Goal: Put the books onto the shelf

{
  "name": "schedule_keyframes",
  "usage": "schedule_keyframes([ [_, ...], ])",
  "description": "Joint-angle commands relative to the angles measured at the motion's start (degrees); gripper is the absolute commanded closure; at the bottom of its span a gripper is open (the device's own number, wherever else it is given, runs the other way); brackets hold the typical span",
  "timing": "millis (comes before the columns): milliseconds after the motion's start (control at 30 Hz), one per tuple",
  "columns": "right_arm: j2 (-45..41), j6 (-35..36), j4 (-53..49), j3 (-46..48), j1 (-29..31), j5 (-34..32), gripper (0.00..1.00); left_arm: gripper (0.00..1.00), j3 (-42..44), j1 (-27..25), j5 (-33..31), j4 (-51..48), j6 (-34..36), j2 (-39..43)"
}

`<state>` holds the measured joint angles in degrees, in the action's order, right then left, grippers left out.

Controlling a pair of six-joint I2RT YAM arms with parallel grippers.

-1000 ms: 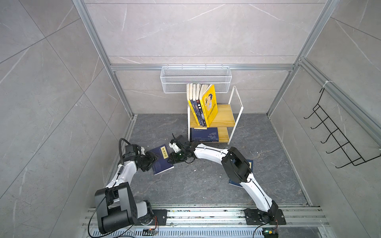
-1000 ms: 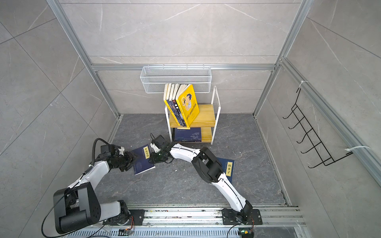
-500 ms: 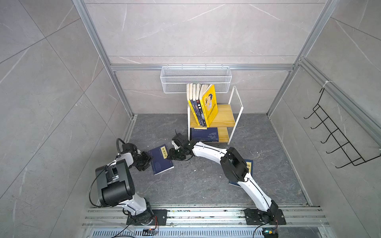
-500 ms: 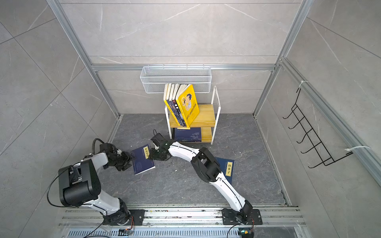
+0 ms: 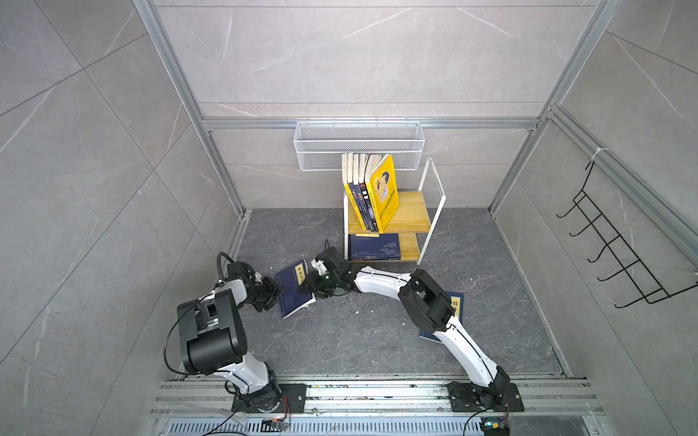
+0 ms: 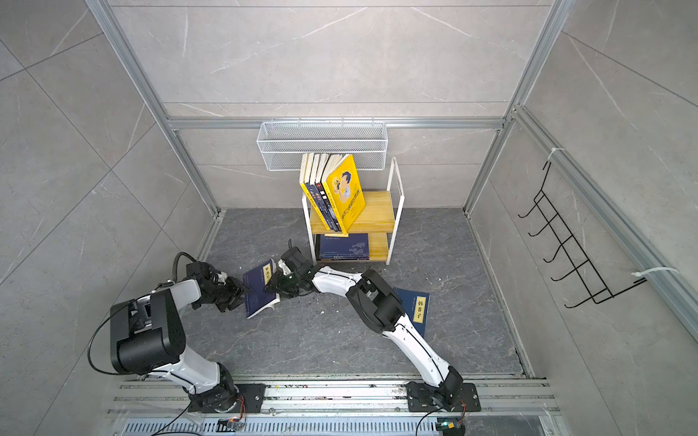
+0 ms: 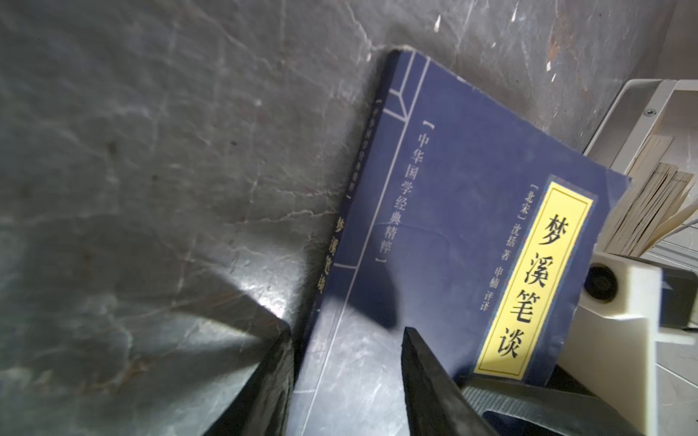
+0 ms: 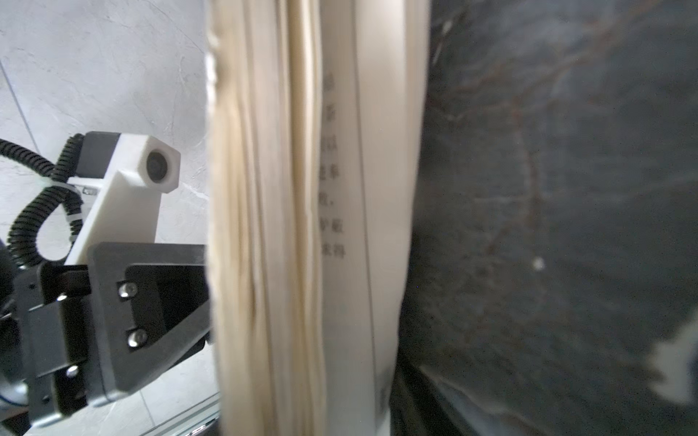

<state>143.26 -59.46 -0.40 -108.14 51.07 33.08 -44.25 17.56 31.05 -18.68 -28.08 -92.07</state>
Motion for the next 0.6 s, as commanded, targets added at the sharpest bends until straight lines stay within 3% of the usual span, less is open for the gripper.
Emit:
schedule_keyframes([
  [0, -2.8, -3.8, 9.4, 1.5, 1.1, 4.6, 0.53, 0.52, 2.0, -1.4, 3.1, -1.5, -0.7, -0.3],
  [300, -3.3, -12.3, 23.8, 4.5, 1.7, 5.9, 0.52, 0.53, 3.6, -1.8, 4.4, 0.2, -1.1, 1.5],
  [367, -2.7, -12.5, 25.2, 3.8, 2.1, 6.4, 0.46, 0.55, 3.6, -1.8, 4.2, 0.3, -1.1, 1.1],
  [433, -2.2, -12.5, 24.4, 3.0, 2.4, 7.0, 0.35, 0.56, 3.4, -1.7, 4.7, 0.3, -1.4, 0.9],
  [567, -3.6, -11.2, 25.1, 5.3, 2.4, 5.8, 0.32, 0.58, 3.4, -1.8, 4.9, 0.1, -1.3, 1.0],
])
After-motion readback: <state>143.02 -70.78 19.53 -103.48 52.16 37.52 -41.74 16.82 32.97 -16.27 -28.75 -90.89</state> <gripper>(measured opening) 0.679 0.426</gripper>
